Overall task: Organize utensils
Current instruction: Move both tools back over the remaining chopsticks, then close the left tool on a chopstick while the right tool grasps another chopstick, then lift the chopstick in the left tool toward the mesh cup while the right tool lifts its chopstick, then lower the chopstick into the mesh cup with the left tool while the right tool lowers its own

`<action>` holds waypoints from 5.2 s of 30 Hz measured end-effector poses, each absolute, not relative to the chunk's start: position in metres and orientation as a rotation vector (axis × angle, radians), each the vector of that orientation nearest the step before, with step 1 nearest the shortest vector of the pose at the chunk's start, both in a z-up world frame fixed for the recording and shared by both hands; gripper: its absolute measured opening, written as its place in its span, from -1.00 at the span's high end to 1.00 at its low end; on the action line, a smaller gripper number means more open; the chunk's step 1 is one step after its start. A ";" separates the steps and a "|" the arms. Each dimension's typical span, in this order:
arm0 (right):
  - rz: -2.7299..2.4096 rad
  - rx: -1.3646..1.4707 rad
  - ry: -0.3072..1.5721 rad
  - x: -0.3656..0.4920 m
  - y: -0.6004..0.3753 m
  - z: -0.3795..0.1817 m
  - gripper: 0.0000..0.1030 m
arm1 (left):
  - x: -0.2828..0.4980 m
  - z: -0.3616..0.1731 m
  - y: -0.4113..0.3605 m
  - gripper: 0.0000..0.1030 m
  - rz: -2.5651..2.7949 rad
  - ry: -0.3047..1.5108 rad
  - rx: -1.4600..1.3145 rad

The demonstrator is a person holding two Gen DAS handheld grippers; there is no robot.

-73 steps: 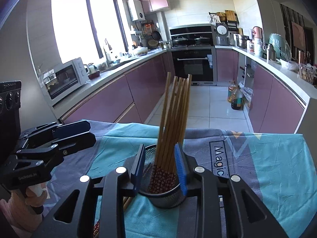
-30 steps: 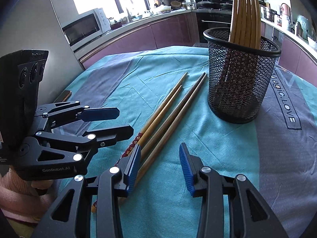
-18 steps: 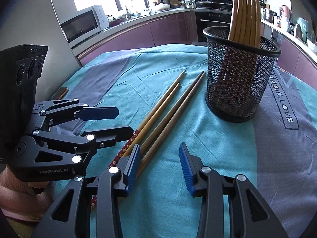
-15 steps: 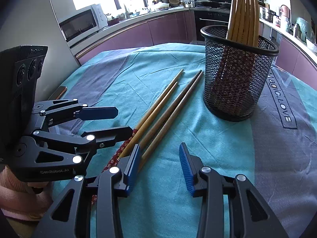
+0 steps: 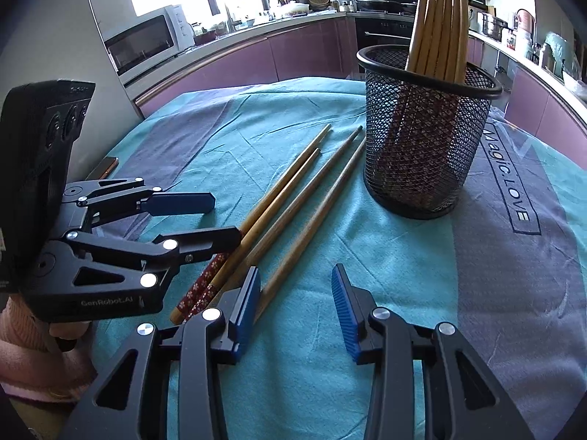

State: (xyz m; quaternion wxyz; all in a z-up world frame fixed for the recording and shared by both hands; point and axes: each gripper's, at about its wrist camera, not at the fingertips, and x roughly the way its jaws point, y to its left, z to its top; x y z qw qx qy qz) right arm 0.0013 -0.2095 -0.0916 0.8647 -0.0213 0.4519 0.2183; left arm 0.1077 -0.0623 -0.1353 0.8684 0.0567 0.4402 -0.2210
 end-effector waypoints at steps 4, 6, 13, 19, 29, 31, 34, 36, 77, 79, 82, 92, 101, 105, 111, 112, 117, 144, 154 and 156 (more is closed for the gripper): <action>0.455 -0.049 0.946 0.001 -0.209 -0.091 0.26 | 0.109 -0.137 -0.066 0.10 -0.441 0.922 0.142; 0.453 -0.053 0.945 0.000 -0.208 -0.092 0.26 | 0.109 -0.137 -0.067 0.24 -0.422 0.921 0.151; 0.440 -0.062 0.948 0.004 -0.206 -0.092 0.26 | 0.115 -0.134 -0.062 0.42 -0.422 0.934 0.112; 0.412 -0.032 0.937 0.022 -0.204 -0.094 0.29 | 0.126 -0.133 -0.075 0.42 -0.414 0.921 0.148; 0.393 0.019 0.928 0.041 -0.204 -0.096 0.61 | 0.144 -0.138 -0.080 0.74 -0.395 0.938 0.138; 0.405 0.053 0.933 0.041 -0.206 -0.097 0.72 | 0.145 -0.138 -0.078 0.82 -0.393 0.942 0.123; 0.410 0.090 0.934 0.040 -0.210 -0.098 0.78 | 0.144 -0.138 -0.076 0.85 -0.387 0.943 0.101; 0.410 0.113 0.935 0.038 -0.214 -0.098 0.79 | 0.141 -0.137 -0.073 0.85 -0.383 0.941 0.090; 0.425 0.101 0.926 0.044 -0.222 -0.092 0.89 | 0.151 -0.139 -0.076 0.85 -0.439 0.981 0.100; 0.438 0.108 0.915 0.042 -0.225 -0.087 0.89 | 0.151 -0.137 -0.075 0.85 -0.437 0.978 0.085; 0.459 0.103 0.894 0.035 -0.226 -0.079 0.89 | 0.147 -0.132 -0.073 0.85 -0.442 0.965 0.074; 0.508 0.094 0.803 0.014 -0.235 -0.044 0.89 | 0.121 -0.083 -0.066 0.85 -0.523 0.852 0.045; 0.506 0.116 0.692 0.000 -0.258 -0.005 0.89 | 0.100 -0.033 -0.059 0.85 -0.595 0.748 0.022; 0.499 0.131 0.660 -0.001 -0.266 0.004 0.89 | 0.094 -0.018 -0.056 0.85 -0.616 0.721 0.007; 0.491 0.133 0.623 0.001 -0.274 0.017 0.89 | 0.095 -0.001 -0.059 0.85 -0.645 0.691 -0.021; 0.490 0.135 0.616 0.003 -0.276 0.020 0.89 | 0.097 0.000 -0.061 0.85 -0.649 0.686 -0.024; 0.484 0.135 0.578 0.006 -0.283 0.037 0.89 | 0.102 0.017 -0.065 0.85 -0.664 0.642 -0.047; 0.409 0.137 0.474 0.052 -0.305 0.084 0.89 | 0.129 0.088 -0.114 0.85 -0.669 0.502 -0.066; 0.408 0.132 0.604 0.077 -0.294 0.044 0.89 | 0.142 0.055 -0.130 0.85 -0.673 0.636 0.029; 0.412 0.131 0.633 0.080 -0.291 0.036 0.89 | 0.146 0.048 -0.132 0.85 -0.676 0.655 0.046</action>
